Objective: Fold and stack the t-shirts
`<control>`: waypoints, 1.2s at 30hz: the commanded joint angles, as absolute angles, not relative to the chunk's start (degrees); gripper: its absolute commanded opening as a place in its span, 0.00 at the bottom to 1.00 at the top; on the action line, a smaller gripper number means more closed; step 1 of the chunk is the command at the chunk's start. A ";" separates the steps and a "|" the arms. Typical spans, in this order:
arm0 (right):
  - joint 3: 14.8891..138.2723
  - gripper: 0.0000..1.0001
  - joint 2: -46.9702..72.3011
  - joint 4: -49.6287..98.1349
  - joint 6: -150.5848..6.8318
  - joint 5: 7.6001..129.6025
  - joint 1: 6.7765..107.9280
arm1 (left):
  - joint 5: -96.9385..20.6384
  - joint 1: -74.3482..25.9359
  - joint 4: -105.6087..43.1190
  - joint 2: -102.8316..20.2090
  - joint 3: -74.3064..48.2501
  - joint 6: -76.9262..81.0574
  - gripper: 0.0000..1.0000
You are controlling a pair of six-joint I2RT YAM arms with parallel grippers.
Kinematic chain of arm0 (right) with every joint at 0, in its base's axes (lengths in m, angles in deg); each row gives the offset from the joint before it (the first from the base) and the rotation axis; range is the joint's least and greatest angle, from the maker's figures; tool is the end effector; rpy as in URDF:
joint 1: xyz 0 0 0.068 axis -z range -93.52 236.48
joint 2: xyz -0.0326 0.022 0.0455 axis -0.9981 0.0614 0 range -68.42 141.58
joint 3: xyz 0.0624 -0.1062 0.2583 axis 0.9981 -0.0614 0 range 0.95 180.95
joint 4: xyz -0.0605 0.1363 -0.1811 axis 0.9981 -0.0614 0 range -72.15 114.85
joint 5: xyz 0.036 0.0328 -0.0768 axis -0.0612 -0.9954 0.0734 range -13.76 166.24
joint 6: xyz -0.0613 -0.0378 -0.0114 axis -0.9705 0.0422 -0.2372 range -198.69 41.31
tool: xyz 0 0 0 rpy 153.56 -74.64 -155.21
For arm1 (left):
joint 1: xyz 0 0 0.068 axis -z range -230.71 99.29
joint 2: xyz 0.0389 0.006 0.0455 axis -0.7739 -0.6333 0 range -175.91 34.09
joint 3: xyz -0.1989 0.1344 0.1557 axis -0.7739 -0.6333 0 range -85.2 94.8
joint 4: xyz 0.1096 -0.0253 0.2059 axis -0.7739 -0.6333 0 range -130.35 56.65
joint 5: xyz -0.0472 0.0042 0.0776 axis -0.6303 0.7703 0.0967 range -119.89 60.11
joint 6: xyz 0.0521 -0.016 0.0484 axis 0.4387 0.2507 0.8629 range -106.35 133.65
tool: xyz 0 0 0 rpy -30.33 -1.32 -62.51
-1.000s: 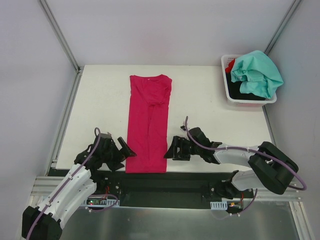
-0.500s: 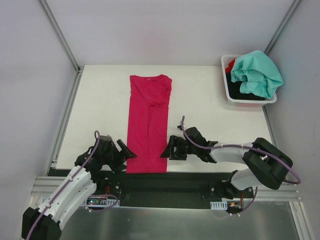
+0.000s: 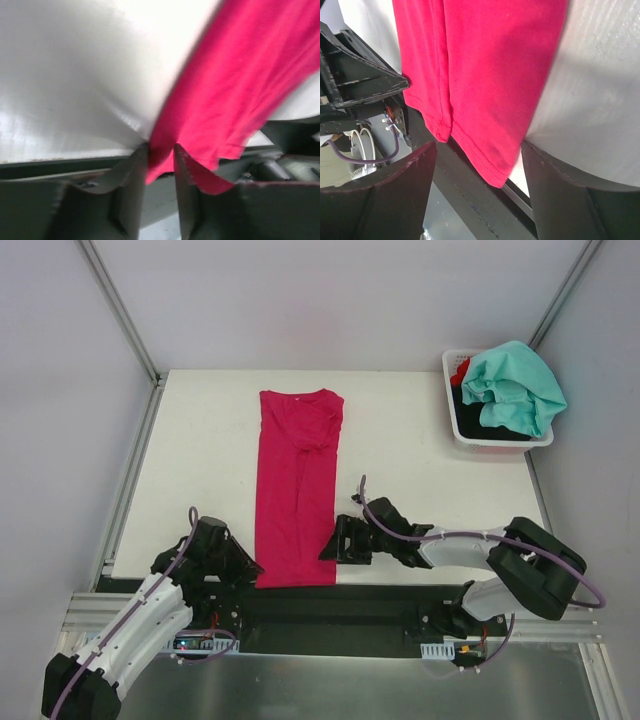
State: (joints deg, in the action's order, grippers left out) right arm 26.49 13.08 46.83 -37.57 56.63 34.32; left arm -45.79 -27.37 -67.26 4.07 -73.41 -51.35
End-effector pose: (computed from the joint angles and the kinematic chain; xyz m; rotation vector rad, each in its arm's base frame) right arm 0.1425 0.2164 0.1694 -0.4544 2.3881 1.2237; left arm 0.0713 -0.0488 0.1374 -0.8417 2.5769 -0.9181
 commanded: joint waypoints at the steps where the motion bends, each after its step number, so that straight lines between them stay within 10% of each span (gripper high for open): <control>1: 28.54 0.72 10.16 40.94 -37.29 58.93 33.48 | -42.98 -26.71 -74.57 1.67 -74.21 -50.87 0.15; 36: 30.04 0.70 7.07 32.93 -33.08 67.19 22.23 | -41.40 -26.62 -73.87 -2.11 -69.11 -51.13 0.00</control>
State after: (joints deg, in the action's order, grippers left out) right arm 30.07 4.25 28.49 -34.31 66.46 22.86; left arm -43.28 -27.37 -71.32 -1.13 -70.52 -51.65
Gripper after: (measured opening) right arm 0.709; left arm 0.008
